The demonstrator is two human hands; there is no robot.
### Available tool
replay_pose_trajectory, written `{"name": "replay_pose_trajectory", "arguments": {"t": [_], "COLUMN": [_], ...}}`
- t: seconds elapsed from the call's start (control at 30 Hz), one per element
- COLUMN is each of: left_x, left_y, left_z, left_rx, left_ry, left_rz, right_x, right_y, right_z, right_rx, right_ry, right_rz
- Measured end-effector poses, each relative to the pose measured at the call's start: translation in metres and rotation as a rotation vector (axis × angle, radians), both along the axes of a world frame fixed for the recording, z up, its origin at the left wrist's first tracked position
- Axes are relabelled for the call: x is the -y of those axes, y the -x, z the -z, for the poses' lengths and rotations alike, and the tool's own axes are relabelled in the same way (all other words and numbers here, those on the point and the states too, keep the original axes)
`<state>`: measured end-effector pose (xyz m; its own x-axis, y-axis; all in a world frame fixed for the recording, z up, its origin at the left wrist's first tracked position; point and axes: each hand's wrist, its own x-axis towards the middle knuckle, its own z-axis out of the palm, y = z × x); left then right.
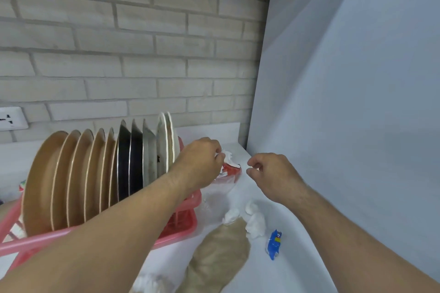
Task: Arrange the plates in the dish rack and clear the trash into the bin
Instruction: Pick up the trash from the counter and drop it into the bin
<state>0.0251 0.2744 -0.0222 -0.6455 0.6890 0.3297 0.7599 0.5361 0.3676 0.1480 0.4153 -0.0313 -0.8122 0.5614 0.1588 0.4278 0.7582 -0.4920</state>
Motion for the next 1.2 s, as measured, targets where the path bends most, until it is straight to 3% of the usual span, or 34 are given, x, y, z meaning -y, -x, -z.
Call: {"name": "replay_pose_trajectory", "arguments": {"t": [0.53,0.87,1.1,1.2], "left_x": [-0.103,-0.13,-0.133,-0.136], "left_y": [0.067,0.096,0.093,0.091], "left_z": [0.06,0.07,0.088,0.091], "left_rx": [0.209,0.305,0.415,0.344], "left_ry": [0.404,0.561,0.555,0.622], "left_rz": [-0.256,-0.206,-0.139,-0.215], "right_x": [-0.079,-0.118,-0.126,-0.126], "right_y": [0.114,0.164,0.178,0.179], "right_z": [0.067,0.094,0.113,0.12], "right_rx": [0.15,0.13,0.253,0.31], "right_ry": [0.11,0.143,0.117,0.02], "right_rz": [-0.038,-0.145,-0.285,-0.275]}}
